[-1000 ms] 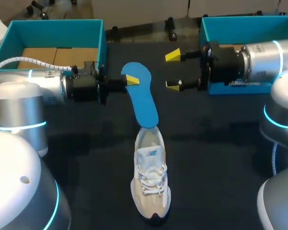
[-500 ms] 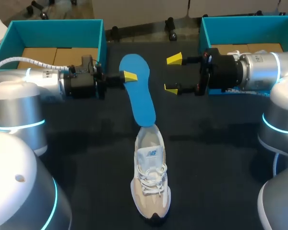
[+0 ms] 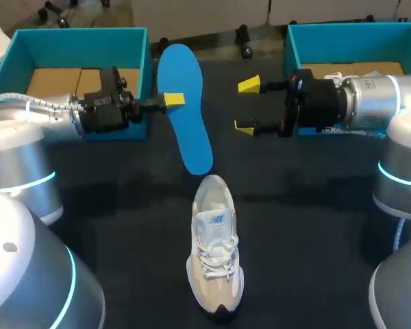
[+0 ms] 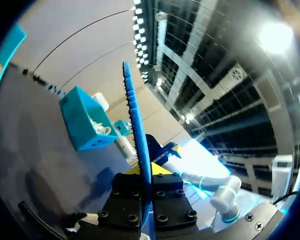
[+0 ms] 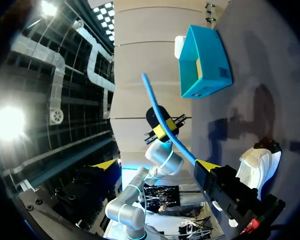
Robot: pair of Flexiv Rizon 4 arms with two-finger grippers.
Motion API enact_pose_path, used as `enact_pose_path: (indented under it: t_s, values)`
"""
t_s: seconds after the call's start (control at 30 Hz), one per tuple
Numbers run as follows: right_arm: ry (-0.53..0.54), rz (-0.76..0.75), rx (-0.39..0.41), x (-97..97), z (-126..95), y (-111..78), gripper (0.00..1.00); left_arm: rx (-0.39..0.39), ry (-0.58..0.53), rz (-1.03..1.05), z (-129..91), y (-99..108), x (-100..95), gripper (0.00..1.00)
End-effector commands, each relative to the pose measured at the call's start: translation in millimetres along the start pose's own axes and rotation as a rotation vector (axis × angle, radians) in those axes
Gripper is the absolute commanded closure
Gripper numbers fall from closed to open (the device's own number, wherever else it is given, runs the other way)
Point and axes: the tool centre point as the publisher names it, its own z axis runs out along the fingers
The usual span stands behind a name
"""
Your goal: Take the shoe out of the shoebox, open the shoe tongue, remove and reinsert the insole, then place the shoe into the shoebox
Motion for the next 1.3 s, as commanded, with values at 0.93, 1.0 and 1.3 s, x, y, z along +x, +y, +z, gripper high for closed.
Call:
enact_pose_path:
  t_s: [0.93,1.0,1.3]
  values:
    - [-0.001,0.000,-0.001,-0.2,2,0.6,0.00,0.193,0.133,1.400,-3,3,8.1,1.00]
    - [-0.001,0.000,-0.001,-0.2,2,0.6,0.00,0.193,0.133,1.400,-3,3,8.1,1.00]
    - [-0.001,0.000,-0.001,-0.2,2,0.6,0.00,0.175,0.223,2.118,-5,-8,24.3,1.00]
